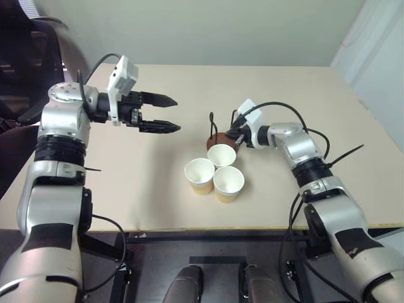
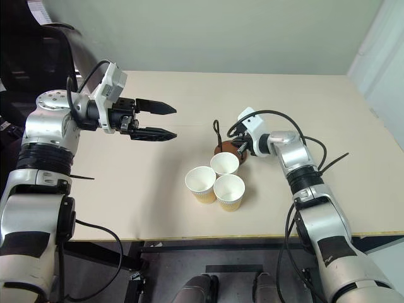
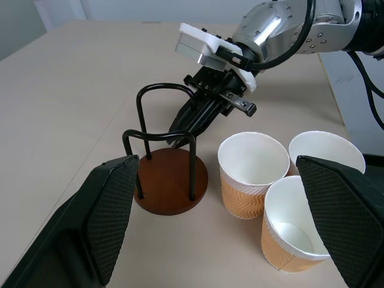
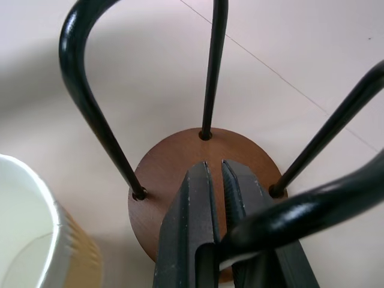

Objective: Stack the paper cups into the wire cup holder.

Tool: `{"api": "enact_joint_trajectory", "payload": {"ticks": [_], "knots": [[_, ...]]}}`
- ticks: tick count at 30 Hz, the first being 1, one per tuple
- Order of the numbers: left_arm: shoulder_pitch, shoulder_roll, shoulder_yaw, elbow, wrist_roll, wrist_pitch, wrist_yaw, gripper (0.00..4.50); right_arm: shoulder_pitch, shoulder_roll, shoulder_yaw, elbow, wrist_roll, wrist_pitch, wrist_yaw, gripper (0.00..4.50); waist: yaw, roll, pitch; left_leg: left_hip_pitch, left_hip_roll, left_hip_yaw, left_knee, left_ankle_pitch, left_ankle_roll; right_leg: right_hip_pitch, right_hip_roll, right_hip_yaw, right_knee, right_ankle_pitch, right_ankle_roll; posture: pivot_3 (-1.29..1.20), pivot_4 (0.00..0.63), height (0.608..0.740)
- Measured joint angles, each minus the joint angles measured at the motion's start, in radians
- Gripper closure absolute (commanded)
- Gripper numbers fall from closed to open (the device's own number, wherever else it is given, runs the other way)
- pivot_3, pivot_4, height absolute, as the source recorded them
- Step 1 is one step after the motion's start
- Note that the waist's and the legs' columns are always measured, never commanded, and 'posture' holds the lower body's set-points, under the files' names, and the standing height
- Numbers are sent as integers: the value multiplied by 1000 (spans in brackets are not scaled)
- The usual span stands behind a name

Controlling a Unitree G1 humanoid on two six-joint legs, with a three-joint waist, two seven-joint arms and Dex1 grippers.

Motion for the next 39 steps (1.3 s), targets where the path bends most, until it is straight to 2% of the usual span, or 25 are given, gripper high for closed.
{"api": "enact_joint_trajectory", "payload": {"ticks": [3, 11, 16, 21, 25, 30, 34, 39], "knots": [[1, 0, 1, 0, 0, 5, 0, 0, 0, 6, 0, 17, -6, -5, 0, 3400, 0, 0, 0, 0, 0, 0, 0, 0, 0, 0, 0, 0, 0, 0, 0, 0, 150, 740], [1, 0, 1, 0, 1, 6, 0, 0, -2, 14, -3, 37, -11, -2, -15, 566, 0, 0, 0, 0, 0, 0, 0, 0, 0, 0, 0, 0, 0, 0, 0, 0, 150, 740], [0, -1, 1, 0, 1, 6, 0, 0, -23, 6, -13, 95, -13, 14, -74, 566, 0, 0, 0, 0, 0, 0, 0, 0, 0, 0, 0, 0, 0, 0, -1, 0, 150, 740], [0, -1, 1, 1, 3, 5, -1, 0, -32, -63, -38, 121, -12, 25, -94, 566, 3, 0, 0, -1, 0, 0, 0, 0, 0, 0, 0, -1, 0, 0, -1, 0, 150, 740], [0, -3, 0, 1, 3, 3, -1, 0, -31, -118, -44, 119, -11, 37, -61, 566, 3, 0, 0, -1, 0, 0, 0, 0, -1, -1, 0, -1, 0, 0, -1, 0, 150, 740], [-2, -4, 0, 11, 3, -6, -1, 0, -11, -188, -50, 56, 10, 92, 47, 566, 2, 0, 0, -1, 0, 0, 0, 0, -1, 0, 0, -1, 0, 0, 0, 0, 150, 740], [-10, -8, -1, 23, 3, -12, -1, 0, 28, -207, -50, -38, 39, 139, 126, 566, 1, 0, 0, -1, 0, 0, 0, 0, 0, 0, 0, -1, 0, 0, -1, 0, 150, 740], [-14, -10, -1, 39, 4, -21, -1, 0, 51, -214, -50, -89, 50, 171, 132, 566, 0, 0, 0, -1, 0, 0, 1, 1, 0, 0, 0, -1, 1, 0, -1, 0, 150, 740]]}}
